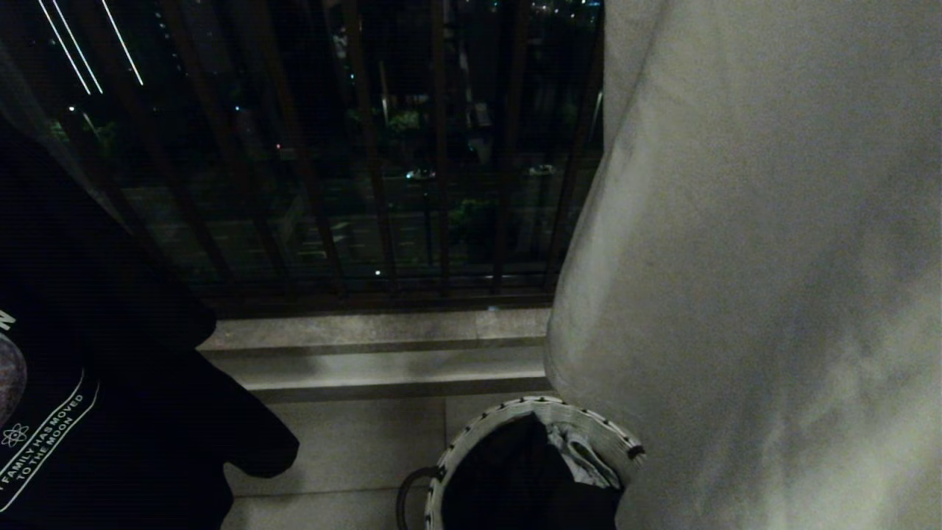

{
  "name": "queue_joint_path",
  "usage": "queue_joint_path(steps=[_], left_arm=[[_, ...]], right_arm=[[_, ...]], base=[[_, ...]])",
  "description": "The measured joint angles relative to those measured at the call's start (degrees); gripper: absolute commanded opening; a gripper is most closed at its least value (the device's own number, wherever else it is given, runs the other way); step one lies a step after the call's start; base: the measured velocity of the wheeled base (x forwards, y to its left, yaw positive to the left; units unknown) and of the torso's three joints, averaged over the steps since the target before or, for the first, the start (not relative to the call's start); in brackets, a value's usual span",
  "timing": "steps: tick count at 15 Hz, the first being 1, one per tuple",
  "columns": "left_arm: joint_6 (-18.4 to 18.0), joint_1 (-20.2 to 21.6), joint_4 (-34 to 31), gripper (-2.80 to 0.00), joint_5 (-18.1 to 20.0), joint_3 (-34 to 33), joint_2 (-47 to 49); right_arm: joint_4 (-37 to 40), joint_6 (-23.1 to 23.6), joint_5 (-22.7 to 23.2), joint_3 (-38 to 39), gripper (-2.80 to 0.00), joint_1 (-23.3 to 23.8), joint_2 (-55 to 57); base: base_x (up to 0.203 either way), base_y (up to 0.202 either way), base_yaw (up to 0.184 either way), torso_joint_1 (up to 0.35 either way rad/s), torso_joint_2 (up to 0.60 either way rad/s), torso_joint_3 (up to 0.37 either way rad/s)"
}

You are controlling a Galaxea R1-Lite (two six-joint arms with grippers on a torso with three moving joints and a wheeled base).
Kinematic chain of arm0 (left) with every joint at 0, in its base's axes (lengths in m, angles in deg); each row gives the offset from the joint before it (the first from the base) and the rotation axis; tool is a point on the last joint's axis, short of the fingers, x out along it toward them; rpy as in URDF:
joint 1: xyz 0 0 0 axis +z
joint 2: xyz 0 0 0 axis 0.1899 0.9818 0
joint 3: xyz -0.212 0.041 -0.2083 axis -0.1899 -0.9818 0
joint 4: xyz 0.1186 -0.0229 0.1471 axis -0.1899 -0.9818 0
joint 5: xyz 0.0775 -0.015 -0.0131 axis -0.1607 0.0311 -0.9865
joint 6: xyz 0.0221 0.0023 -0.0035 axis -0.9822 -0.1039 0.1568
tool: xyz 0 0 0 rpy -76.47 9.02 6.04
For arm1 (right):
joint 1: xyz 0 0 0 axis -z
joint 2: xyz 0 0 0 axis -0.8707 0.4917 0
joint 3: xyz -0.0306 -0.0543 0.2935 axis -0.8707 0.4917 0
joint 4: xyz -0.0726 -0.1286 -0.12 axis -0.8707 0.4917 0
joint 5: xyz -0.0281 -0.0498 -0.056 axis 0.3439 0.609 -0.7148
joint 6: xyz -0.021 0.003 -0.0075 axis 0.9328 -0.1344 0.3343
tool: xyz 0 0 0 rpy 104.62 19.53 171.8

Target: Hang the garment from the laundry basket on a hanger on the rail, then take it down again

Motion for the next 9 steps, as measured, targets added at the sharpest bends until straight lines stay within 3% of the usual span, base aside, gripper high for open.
queue_joint_path(steps=[9], left_arm=[[-0.1,0.0,0.0,-2.80,-0.1,-0.1,-0.3]], right_arm=[[0.0,0.0,0.0,0.0,-2.80,0.0,0.0]], base=[[0.000,0.000,0.000,0.000,0.00,0.016]])
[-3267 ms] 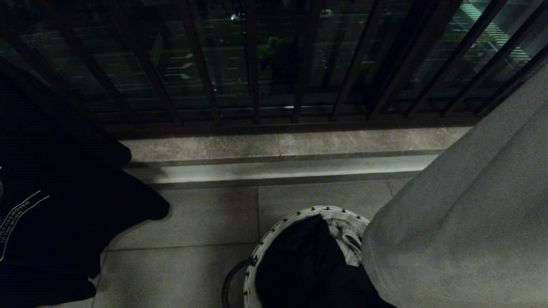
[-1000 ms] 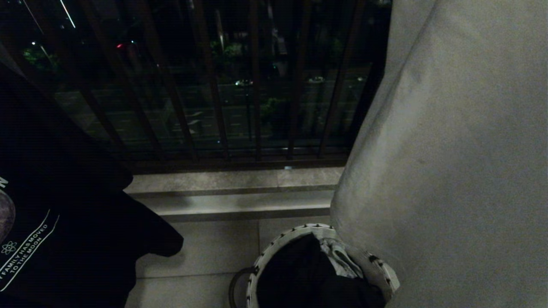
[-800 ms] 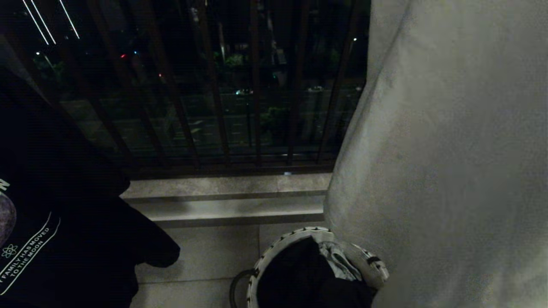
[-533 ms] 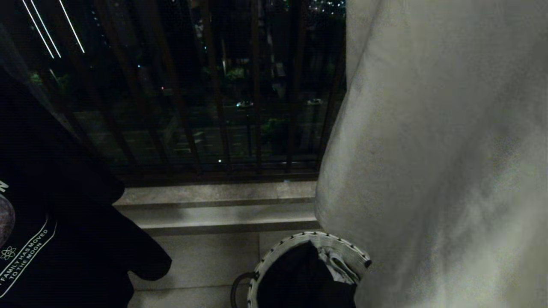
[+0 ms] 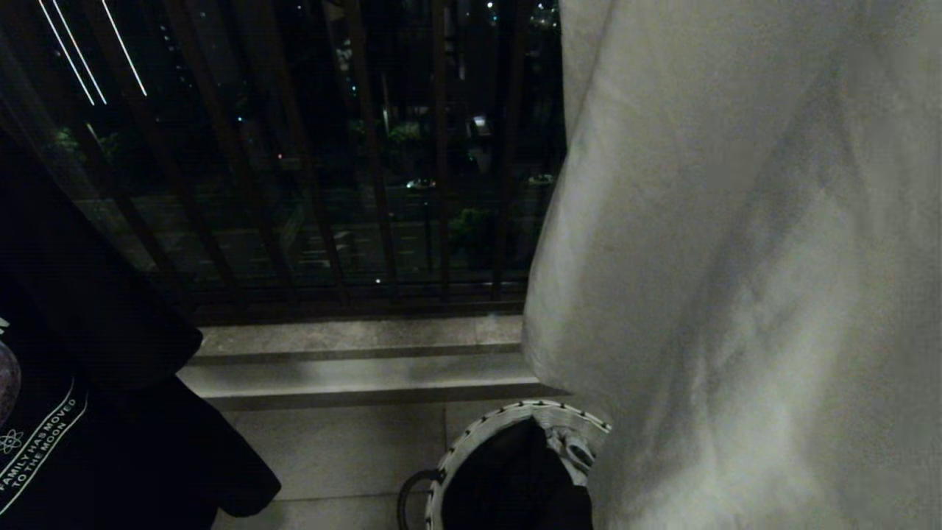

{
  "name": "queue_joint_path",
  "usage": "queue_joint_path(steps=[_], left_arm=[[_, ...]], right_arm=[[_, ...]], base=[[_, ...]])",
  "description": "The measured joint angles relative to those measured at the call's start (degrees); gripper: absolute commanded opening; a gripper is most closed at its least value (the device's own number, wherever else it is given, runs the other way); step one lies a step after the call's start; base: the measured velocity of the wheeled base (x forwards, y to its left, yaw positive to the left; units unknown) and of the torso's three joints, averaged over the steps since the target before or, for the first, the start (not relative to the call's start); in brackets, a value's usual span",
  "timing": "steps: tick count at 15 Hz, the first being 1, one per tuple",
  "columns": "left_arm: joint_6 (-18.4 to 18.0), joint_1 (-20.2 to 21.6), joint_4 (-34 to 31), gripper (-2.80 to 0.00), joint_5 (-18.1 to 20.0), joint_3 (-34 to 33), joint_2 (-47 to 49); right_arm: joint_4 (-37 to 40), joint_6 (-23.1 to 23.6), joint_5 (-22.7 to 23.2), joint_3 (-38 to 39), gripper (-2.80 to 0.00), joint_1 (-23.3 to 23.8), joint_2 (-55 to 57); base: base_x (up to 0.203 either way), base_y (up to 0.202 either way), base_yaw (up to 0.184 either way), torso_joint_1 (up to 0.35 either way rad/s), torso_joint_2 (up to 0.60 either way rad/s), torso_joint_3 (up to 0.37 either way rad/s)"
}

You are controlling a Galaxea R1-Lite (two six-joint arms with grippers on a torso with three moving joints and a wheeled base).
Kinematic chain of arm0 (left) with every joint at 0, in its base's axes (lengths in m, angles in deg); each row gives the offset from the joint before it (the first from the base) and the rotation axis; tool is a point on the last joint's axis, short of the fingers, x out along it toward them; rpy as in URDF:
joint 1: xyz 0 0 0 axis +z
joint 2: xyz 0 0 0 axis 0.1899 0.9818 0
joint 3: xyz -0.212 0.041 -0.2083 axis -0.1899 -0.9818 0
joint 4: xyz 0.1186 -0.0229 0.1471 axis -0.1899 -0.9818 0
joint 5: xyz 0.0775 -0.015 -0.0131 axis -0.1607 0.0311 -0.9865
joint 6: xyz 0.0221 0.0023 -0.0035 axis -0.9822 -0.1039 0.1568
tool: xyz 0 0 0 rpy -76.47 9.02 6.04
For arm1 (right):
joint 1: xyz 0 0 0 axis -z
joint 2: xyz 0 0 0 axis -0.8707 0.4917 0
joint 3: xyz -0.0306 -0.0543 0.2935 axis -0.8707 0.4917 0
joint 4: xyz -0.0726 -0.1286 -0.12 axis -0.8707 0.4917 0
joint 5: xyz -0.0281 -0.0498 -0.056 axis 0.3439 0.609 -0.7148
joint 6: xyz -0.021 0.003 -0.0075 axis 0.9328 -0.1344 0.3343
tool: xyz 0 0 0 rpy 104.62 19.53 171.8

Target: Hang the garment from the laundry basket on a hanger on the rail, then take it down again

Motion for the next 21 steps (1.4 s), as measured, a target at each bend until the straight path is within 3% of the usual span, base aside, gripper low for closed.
queue_joint_path(steps=[18,21], left_arm=[[-0.8,0.0,0.0,-2.80,0.0,-0.2,-0.8],[-0.9,0.0,0.0,-2.80,0.0,0.0,-0.9]], right_arm=[[-0.1,-0.2,-0.2,0.0,-2.80,0.0,0.0],[-0.1,-0.2,-0.2,0.1,-2.80,0.0,0.0]], base=[[0.000,0.000,0.000,0.001,0.00,0.015],[0.000,0.000,0.000,-0.045,-0.22,-0.283]])
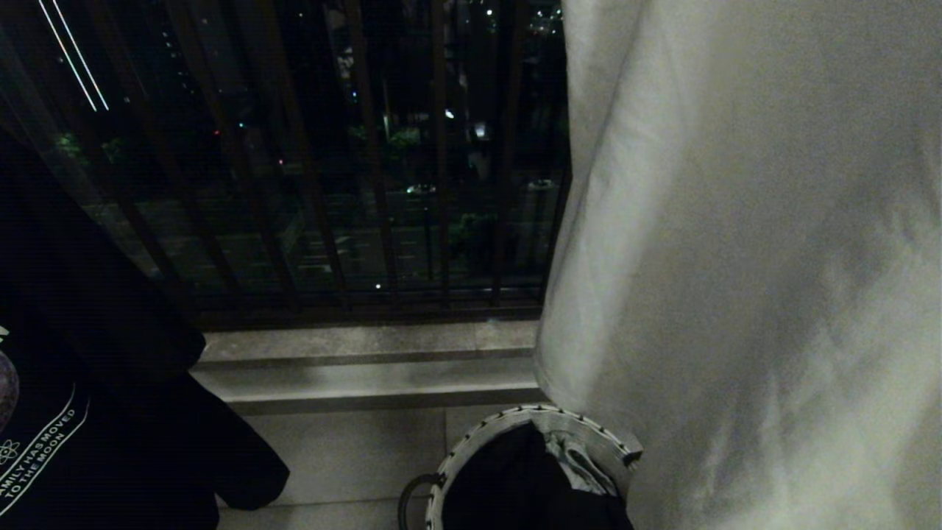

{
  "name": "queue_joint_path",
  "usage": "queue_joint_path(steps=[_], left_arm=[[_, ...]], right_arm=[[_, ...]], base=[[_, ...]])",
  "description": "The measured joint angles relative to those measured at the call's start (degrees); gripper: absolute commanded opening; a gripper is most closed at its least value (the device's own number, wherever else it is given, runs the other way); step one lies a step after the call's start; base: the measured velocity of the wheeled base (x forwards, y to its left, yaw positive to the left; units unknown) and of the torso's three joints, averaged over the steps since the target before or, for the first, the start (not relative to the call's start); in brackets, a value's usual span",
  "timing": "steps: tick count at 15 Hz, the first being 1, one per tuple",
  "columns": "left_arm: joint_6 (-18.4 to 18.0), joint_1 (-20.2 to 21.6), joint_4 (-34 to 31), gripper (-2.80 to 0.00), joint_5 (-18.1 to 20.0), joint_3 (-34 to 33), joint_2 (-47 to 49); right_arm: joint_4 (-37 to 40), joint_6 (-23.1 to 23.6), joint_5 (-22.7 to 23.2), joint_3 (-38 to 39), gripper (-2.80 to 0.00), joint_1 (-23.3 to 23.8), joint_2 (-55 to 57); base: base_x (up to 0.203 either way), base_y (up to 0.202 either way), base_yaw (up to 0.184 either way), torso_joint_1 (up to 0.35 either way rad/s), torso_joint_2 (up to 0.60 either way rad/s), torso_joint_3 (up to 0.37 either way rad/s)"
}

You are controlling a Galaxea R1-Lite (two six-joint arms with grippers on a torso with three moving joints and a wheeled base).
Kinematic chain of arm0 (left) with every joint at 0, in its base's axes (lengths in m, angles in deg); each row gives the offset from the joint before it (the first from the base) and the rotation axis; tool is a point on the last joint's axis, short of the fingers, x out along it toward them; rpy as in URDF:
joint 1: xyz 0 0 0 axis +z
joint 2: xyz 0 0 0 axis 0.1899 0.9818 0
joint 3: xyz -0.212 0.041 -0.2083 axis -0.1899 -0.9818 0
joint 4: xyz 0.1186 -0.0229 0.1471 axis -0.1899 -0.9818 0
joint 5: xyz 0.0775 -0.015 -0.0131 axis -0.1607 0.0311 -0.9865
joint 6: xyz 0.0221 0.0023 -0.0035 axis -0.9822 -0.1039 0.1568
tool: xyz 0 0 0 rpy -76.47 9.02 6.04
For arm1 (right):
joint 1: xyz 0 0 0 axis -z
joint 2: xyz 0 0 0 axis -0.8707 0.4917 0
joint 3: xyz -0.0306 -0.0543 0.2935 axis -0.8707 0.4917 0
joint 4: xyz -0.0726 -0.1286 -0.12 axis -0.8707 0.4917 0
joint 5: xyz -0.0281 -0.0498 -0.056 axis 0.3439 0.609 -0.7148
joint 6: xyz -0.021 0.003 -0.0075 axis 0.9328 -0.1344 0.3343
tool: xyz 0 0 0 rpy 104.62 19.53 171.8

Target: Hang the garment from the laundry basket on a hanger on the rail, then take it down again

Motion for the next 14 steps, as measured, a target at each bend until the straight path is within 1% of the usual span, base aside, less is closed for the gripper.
queue_joint_path(steps=[8,14], left_arm=[[0.0,0.0,0.1,-2.80,0.0,0.1,-0.1],[-0.1,0.0,0.1,-2.80,0.0,0.2,-0.2]], right_arm=[[0.0,0.0,0.0,0.0,-2.80,0.0,0.0],[0.0,0.0,0.0,0.0,-2.80,0.0,0.0]], base=[[0.000,0.000,0.000,-0.003,-0.42,-0.412],[0.000,0.000,0.000,0.100,-0.46,-0.374]])
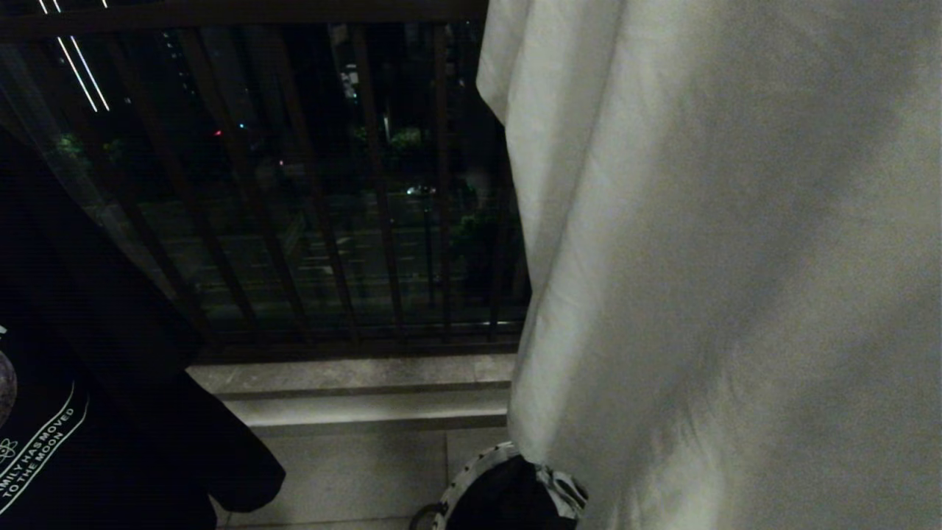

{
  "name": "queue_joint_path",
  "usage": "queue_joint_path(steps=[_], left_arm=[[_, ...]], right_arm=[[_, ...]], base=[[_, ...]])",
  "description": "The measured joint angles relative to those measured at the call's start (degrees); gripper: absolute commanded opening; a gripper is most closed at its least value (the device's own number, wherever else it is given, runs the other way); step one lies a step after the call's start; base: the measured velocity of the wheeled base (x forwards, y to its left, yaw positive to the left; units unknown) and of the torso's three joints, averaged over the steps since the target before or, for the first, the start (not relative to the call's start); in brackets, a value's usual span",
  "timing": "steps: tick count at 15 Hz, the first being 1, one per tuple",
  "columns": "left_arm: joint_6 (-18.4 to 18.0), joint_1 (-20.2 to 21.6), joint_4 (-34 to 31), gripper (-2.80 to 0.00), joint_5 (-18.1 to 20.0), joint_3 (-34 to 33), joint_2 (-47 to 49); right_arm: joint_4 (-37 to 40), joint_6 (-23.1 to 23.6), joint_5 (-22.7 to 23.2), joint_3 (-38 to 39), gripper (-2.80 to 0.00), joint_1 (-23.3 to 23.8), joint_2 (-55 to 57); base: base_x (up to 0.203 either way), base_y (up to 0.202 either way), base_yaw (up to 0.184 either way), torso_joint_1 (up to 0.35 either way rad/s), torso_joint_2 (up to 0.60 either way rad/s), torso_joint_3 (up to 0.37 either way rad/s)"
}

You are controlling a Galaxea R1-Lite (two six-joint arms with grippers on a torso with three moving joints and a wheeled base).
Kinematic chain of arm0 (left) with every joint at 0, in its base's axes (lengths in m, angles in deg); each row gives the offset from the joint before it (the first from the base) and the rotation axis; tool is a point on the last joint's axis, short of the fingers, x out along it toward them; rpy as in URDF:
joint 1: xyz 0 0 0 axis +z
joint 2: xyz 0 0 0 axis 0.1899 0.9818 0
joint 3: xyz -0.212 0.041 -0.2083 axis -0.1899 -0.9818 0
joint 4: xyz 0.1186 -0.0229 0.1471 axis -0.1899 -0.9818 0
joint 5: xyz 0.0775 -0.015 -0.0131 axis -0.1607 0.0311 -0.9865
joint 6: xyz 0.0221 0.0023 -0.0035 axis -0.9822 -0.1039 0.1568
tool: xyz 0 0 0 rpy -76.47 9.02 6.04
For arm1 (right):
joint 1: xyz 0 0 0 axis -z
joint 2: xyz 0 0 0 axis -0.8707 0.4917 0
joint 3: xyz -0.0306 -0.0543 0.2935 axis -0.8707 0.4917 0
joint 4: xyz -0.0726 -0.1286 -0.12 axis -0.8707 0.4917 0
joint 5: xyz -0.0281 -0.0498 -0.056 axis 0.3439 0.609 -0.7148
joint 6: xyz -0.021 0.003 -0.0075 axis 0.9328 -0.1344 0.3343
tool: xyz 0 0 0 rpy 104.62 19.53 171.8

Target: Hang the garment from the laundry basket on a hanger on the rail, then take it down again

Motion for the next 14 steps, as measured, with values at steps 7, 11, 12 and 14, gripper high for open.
queue_joint_path(steps=[7,11,12,14], left_arm=[[0.0,0.0,0.0,-2.80,0.0,-0.1,-0.7],[0.0,0.0,0.0,-2.80,0.0,-0.1,-1.1],[0.0,0.0,0.0,-2.80,-0.1,-0.1,-1.2],[-0.5,0.0,0.0,-2.80,-0.2,-0.1,-1.5]], right_arm=[[0.0,0.0,0.0,0.0,-2.80,0.0,0.0],[0.0,0.0,0.0,0.0,-2.80,0.0,0.0],[0.0,0.0,0.0,0.0,-2.80,0.0,0.0],[0.0,0.0,0.0,0.0,-2.80,0.0,0.0]], base=[[0.000,0.000,0.000,0.159,-0.50,-0.353],[0.000,0.000,0.000,0.196,-0.54,-0.348],[0.000,0.000,0.000,0.225,-0.57,-0.347],[0.000,0.000,0.000,0.232,-0.59,-0.360]])
